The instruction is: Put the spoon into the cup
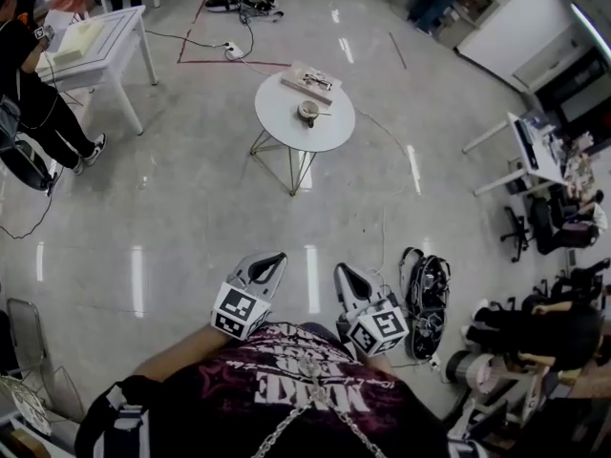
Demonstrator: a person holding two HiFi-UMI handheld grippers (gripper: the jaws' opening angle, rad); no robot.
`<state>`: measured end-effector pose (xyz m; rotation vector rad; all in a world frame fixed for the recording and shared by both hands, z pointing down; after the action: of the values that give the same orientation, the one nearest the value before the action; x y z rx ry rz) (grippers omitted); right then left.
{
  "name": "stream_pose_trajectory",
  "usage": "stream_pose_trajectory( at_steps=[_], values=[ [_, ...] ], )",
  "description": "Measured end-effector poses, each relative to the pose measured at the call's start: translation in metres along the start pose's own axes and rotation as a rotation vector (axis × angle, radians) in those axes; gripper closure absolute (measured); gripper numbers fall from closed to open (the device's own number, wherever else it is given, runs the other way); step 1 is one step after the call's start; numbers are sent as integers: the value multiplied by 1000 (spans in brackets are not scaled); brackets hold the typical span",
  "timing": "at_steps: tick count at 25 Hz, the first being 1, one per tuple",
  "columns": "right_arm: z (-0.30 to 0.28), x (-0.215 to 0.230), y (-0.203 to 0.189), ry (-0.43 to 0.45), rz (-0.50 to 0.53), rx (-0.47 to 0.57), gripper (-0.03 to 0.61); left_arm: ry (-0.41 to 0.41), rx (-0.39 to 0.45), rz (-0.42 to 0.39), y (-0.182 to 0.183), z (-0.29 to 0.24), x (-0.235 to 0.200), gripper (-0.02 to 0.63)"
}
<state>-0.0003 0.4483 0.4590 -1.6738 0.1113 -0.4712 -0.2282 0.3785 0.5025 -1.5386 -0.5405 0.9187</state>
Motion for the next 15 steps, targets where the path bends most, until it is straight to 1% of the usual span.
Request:
stream_pose_trajectory(
  at_steps=[3, 7, 12, 15],
  values=[
    [-2, -4, 0, 10, 1, -8, 543, 12, 0, 13, -1, 5, -3, 588],
    [-6, -10, 4, -4, 7, -9, 543, 28, -10, 29, -2, 13, -13, 588],
    [3, -9, 13, -17, 29, -9, 543, -2, -14, 21, -6, 9, -1, 588],
    [-12, -10, 18, -17, 37, -9, 543, -7, -4, 16, 3, 8, -12, 588]
  ],
)
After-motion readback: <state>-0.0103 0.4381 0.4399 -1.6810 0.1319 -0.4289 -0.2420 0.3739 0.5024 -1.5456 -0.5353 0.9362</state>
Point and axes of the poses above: the fingertips, and each gripper's own axes: z backward along the fingers, x to its right, y out of its top, the point moved 10 cm from there along z, backward along the fingers, and after that the axes turned 14 degrees about x, right-handed, at the moved point
